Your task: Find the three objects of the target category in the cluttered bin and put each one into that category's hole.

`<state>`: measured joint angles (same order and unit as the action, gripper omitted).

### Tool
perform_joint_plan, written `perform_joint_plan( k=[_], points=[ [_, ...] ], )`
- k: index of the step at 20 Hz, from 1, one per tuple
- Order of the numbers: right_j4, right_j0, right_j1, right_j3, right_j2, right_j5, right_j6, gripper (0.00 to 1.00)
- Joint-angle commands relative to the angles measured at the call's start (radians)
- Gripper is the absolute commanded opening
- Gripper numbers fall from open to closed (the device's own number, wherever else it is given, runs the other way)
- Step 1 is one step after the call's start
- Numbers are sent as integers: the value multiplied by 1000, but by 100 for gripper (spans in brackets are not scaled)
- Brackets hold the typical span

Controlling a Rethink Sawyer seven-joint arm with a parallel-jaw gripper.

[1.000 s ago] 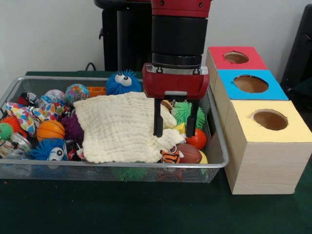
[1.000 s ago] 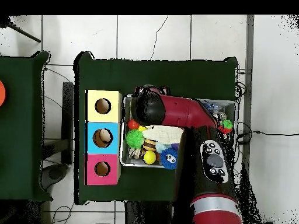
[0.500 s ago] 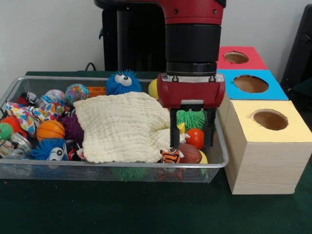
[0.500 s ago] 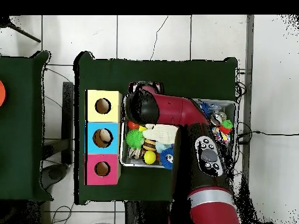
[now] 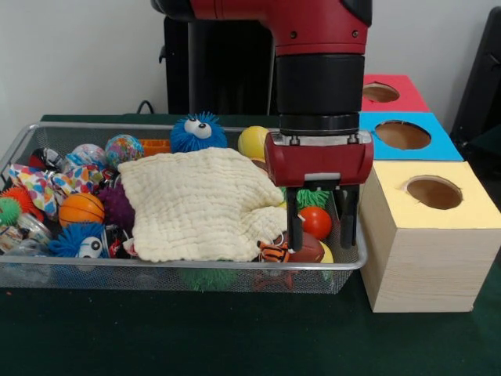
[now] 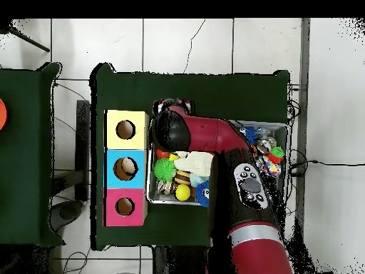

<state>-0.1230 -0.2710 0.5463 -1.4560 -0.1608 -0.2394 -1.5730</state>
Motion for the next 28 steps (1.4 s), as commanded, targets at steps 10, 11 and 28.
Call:
perform_joint_plan(
  k=[10,11,28],
  points=[
    [-40,68,-18,-55,113,-124,-111,100],
    [-41,67,-16,-59,115,-118,-110,100],
    [-43,66,-36,-35,126,-62,-104,100]
  ],
)
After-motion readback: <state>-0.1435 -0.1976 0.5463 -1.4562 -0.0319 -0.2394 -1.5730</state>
